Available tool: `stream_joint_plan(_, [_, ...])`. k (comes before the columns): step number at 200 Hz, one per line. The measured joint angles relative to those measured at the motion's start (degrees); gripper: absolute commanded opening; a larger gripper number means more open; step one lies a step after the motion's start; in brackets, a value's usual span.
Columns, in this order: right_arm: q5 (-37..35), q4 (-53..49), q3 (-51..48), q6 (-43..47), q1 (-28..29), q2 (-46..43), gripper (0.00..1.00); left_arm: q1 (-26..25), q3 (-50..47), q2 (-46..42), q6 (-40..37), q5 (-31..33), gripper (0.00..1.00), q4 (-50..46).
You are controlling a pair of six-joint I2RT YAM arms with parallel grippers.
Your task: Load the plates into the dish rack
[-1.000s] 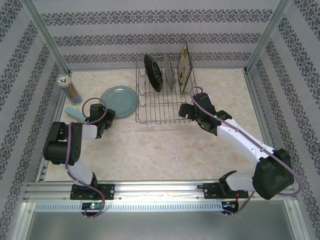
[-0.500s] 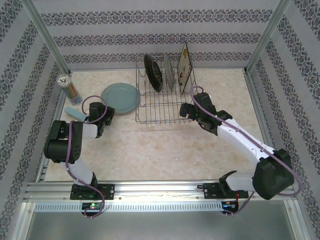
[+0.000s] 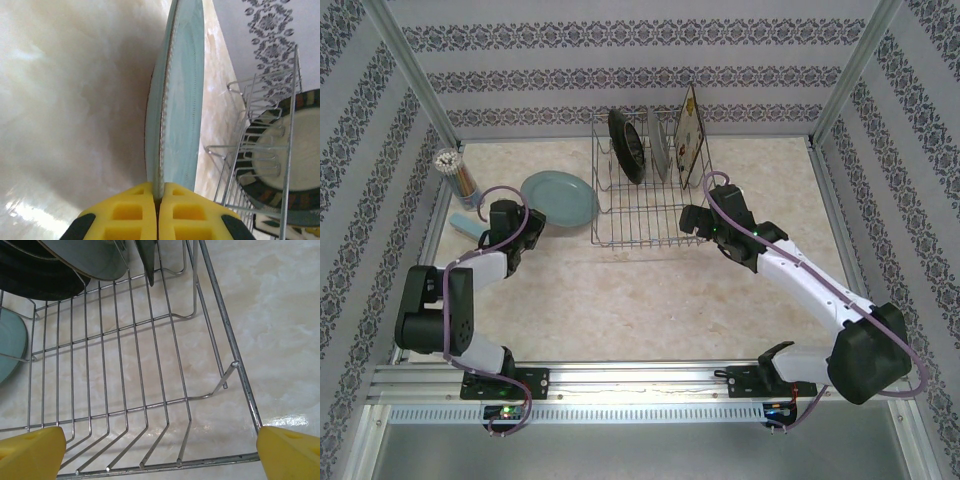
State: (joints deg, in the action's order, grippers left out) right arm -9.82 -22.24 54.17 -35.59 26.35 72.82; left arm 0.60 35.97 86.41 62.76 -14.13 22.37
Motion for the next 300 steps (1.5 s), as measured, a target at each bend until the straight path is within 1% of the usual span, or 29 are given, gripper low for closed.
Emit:
stream_joint_plan(38, [0.50, 1.07, -0.96, 0.02, 0.00, -0.87, 0.98, 0.83, 0.07, -3.67, -3.69, -2.95, 0.00, -6.21])
stream_joint_plan(70, [1.44, 2.21, -2.12, 0.02, 0.00, -1.42, 0.98, 1.42, 0.90, -8.41, -8.57, -5.14, 0.00, -13.94])
stream_joint_plan(100, [2.64, 2.97, -3.10, 0.02, 0.00, -1.55, 0.98, 2.10, 1.03, -13.18, -12.70, -5.92, 0.00, -21.09])
stream_joint_plan(153, [6.97, 4.59, -3.37, 0.72, 0.17, -1.57, 0.98, 3.72, 1.03, -19.87, -18.34, -7.06, 0.00, -32.41])
stream_joint_plan(207, [9.31, 5.49, -3.37, 1.36, 2.03, -1.36, 0.98, 4.79, 1.14, -26.16, -23.58, -7.58, 0.00, -41.97])
stream_joint_plan(254, [11.87, 6.32, -3.34, 1.25, 2.45, -0.22, 0.97, 5.53, 5.57, -27.91, -29.77, -8.68, 0.00, -49.37])
stream_joint_plan(300, [14.43, 6.47, -2.29, 1.27, 6.40, 1.49, 0.97, 5.53, 8.66, -27.89, -35.10, -8.74, 0.00, -54.31])
